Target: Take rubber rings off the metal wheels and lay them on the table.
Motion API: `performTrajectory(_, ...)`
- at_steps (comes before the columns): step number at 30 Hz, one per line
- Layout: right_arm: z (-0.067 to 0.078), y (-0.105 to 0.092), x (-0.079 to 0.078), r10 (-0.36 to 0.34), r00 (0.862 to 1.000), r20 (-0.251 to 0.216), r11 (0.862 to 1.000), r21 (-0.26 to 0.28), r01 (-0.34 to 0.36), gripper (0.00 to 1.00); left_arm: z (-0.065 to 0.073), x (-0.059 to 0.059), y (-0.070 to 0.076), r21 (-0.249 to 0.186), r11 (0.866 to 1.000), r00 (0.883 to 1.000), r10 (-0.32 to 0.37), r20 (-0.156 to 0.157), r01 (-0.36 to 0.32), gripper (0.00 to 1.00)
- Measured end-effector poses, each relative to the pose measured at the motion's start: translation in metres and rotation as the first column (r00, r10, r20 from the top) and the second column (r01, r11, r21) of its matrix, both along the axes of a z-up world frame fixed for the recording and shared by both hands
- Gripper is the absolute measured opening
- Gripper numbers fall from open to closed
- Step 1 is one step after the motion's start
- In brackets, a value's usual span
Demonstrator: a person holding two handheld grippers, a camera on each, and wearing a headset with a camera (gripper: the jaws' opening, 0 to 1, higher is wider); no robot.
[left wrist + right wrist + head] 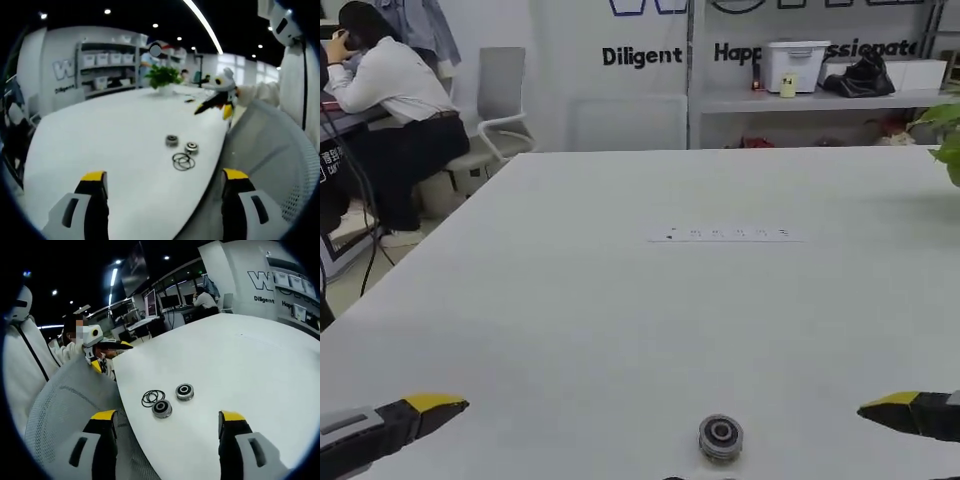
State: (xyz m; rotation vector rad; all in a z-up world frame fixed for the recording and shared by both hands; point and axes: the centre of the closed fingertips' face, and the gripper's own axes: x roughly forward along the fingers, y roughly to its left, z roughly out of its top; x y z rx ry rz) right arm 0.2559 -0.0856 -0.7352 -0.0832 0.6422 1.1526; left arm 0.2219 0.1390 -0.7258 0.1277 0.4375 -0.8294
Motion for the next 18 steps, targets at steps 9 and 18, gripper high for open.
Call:
performTrajectory(9,-0.027,-0.006,-0.023,0.031,0.998,-0.063,0.995,-0.089,-0.037,0.89,-0.016,-0.002,0.005,0.002,1.000,0.998,0.026,-0.052,-0.026,0.97)
performTrajectory(18,-0.050,-0.016,-0.044,0.044,0.995,-0.088,0.984,-0.170,-0.059,0.90,-0.025,-0.006,0.005,0.004,1.000,0.996,0.027,-0.084,-0.027,0.97)
